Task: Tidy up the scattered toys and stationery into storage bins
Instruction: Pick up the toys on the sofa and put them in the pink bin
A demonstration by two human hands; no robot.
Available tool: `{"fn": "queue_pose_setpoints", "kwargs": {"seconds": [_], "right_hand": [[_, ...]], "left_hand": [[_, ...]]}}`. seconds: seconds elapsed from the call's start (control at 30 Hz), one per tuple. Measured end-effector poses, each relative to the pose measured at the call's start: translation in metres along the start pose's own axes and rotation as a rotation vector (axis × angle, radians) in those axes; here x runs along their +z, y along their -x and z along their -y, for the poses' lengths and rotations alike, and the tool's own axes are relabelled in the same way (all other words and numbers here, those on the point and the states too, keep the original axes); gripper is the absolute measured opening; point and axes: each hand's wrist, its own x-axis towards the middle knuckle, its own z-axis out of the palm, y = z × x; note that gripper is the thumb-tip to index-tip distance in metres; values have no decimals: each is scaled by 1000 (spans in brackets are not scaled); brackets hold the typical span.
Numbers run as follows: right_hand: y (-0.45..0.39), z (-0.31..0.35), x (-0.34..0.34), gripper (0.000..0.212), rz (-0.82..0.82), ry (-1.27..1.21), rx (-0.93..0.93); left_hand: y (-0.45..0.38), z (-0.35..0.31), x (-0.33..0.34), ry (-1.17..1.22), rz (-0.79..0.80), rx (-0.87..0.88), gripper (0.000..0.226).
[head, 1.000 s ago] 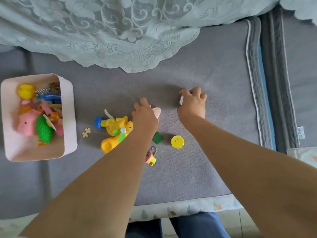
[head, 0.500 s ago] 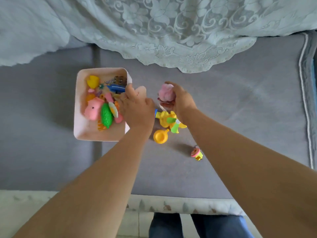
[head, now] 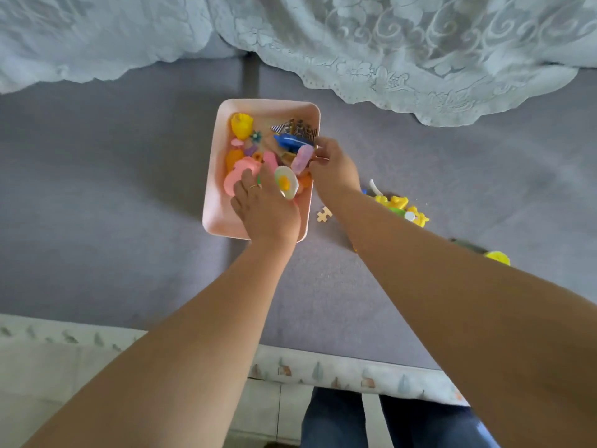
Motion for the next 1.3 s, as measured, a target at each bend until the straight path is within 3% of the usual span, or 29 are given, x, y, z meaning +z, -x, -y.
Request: {"fn": "queue_pose_setpoints", "kwargs": {"seconds": [0.1, 0.27, 0.4, 0.53, 0.77, 1.0, 1.3], "right_hand": [[9, -11, -3, 46, -157, -2, -19], [25, -46, -30, 47, -192, -1, 52], [37, -78, -67, 49, -235, 42, 103], [52, -128, -129, 47, -324, 239, 111], [75, -202, -200, 44, -332, 506, 235], [80, -236, -207, 42, -347, 597, 212], [76, -229, -206, 40, -322, 538, 224]], "left_hand": [[6, -9, 3, -18, -56, 71, 63], [31, -48, 6, 9, -48, 236, 66], [58, -86, 25, 91, -140, 396, 38], [112, -136, 55, 116, 59, 506, 37], [173, -181, 88, 92, 462, 576, 48], [177, -201, 113, -59, 437, 487, 45], [171, -207, 113, 66, 519, 422, 28]]}}
